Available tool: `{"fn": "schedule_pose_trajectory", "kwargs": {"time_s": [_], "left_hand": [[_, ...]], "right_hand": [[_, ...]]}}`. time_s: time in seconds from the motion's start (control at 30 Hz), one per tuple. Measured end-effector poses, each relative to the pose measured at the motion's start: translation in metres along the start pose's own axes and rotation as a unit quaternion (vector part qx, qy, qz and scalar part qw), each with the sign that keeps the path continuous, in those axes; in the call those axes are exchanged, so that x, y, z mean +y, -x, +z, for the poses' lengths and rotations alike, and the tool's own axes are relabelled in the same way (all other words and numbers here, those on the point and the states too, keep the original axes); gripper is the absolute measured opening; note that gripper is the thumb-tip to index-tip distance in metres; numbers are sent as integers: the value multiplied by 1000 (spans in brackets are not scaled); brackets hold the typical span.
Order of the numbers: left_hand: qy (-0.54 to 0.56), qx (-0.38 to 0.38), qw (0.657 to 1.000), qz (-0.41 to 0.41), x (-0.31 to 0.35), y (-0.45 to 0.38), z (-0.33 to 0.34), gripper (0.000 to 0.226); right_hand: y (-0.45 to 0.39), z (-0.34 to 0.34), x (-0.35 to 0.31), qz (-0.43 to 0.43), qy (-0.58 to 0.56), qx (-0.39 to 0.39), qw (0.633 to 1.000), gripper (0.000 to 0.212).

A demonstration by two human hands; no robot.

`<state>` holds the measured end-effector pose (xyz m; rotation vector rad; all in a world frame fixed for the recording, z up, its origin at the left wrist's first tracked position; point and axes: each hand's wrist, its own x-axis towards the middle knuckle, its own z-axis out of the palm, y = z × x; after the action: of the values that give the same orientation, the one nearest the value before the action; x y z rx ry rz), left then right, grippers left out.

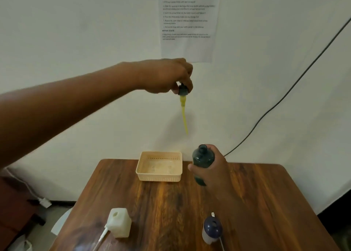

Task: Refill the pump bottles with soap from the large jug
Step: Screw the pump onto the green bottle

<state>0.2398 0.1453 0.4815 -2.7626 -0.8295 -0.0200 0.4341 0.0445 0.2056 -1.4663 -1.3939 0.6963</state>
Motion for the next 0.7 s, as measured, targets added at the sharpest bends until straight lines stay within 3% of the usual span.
{"fn": "schedule_pose_trajectory", "kwargs": {"time_s": [0.3, 0.47, 0.7], "left_hand": [[-78, 37, 995, 57, 11, -17, -80, 48], [-88, 47, 993, 66, 15, -20, -100, 57], [-126, 51, 988, 70, 16, -21, -113, 50]], "right_hand": [[-23, -13, -62, -21, -25, 4, 999, 62], [-35, -25, -91, -39, -42, 3, 998, 66], [-41, -34, -106, -50, -49, 3, 998, 61]]}}
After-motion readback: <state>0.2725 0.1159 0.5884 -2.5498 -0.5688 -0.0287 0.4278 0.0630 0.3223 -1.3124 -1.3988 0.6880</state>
